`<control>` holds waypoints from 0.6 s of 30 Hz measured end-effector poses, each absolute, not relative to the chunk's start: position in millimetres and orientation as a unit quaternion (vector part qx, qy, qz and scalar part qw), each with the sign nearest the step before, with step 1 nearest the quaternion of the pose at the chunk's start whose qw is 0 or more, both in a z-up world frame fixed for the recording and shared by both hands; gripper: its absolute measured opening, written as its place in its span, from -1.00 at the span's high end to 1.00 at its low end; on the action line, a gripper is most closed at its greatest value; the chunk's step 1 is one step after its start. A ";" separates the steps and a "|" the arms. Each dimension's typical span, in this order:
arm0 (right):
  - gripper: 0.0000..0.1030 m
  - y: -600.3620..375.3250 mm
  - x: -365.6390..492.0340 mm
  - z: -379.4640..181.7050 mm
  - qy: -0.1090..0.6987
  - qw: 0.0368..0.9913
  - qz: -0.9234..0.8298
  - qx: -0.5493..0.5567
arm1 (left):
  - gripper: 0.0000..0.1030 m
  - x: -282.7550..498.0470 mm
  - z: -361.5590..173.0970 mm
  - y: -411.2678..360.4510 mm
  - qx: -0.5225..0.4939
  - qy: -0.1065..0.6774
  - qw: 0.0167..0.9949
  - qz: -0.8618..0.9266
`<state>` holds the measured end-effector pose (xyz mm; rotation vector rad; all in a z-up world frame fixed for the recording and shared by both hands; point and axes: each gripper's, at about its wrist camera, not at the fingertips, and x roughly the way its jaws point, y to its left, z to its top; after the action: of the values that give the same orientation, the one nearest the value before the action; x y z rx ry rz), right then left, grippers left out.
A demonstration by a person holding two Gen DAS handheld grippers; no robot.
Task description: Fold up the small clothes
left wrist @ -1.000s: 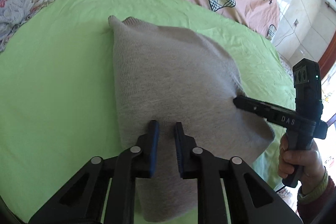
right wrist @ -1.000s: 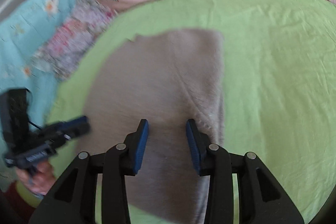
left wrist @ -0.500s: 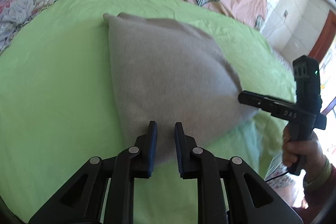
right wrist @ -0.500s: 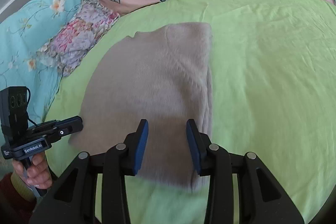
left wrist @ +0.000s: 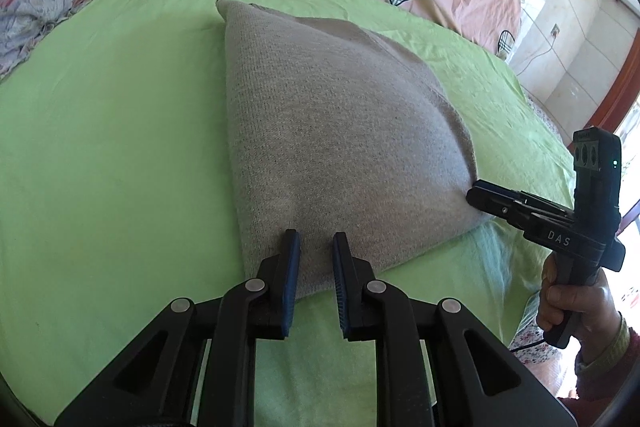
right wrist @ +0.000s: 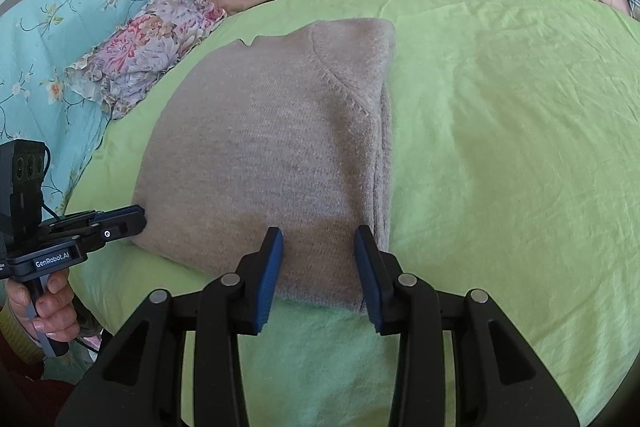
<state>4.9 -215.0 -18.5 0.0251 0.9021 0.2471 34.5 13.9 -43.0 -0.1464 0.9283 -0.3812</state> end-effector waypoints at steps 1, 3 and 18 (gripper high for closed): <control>0.25 -216.0 5.7 -18.6 0.436 0.892 0.119 0.011 | 0.69 33.0 -41.7 13.8 -0.067 0.445 0.874 -0.180; 0.25 -214.6 1.0 -17.6 0.438 0.891 0.116 0.002 | 0.68 29.0 -39.3 14.1 -0.060 0.447 0.875 -0.176; -0.10 -218.3 -79.6 7.1 0.442 0.893 0.084 0.028 | -0.28 -49.5 -17.8 6.3 -0.011 0.444 0.890 -0.100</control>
<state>-79.6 -218.3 7.1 0.0576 0.9175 0.1751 -49.5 6.3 -17.8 -0.0226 0.9228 -0.2082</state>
